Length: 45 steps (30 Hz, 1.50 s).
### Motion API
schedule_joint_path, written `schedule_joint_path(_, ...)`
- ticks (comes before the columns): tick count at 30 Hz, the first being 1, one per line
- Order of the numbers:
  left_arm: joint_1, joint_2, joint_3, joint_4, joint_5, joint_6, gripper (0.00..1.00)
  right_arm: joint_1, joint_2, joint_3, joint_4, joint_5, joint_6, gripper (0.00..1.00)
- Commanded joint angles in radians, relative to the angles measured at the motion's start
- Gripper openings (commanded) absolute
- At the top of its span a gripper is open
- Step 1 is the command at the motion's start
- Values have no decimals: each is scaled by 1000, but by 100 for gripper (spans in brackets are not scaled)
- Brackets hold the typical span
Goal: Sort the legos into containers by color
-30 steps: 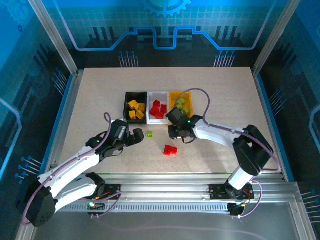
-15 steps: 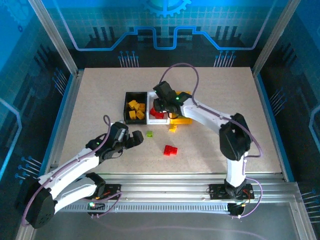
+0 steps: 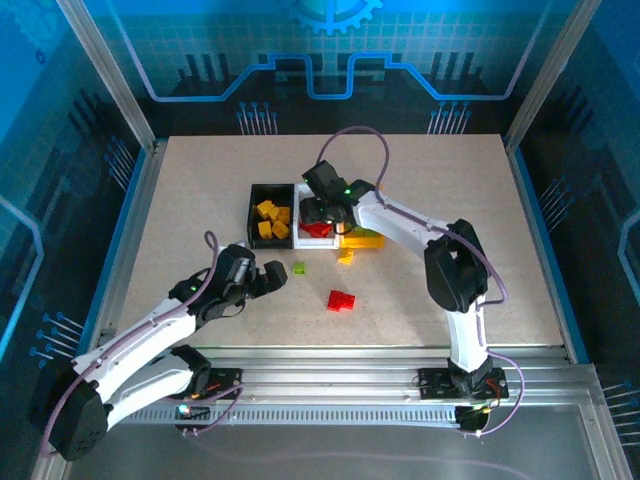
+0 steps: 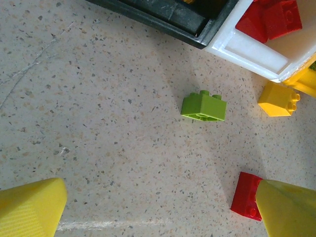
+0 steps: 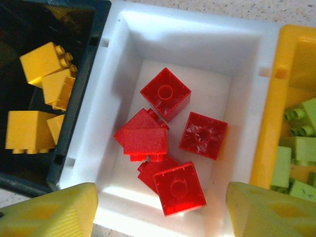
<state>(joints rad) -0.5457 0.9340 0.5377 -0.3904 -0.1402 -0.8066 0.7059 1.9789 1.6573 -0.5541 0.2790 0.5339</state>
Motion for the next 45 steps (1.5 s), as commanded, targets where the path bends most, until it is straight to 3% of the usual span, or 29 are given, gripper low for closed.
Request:
schedule_joint_path(1,-6,-14,15,-25,18,7,99,10,-151,-94,9,-22,16,73)
schedule_joint_path(9,-2,-6,19,-28,16,9,99,77,-425,-452,19,-88,37,78)
schedule_joint_path(14,2,21,15,-15,26,10,99,93,-469,-625,112,-252,-15,78)
schedule_joint_path(26,1,36,-10,-3,30,2,99,108,-289,-659,186,-374,-54,78)
schedule_joint_path(36,3,37,-28,10,24,1,99,180,-414,-772,120,-471,17,77)
schedule_joint_path(39,4,38,-36,19,27,-3,99,212,-460,-803,92,-437,42,76)
schedule_joint_path(45,5,44,-41,29,28,-9,99,283,-429,-756,-10,-189,38,76)
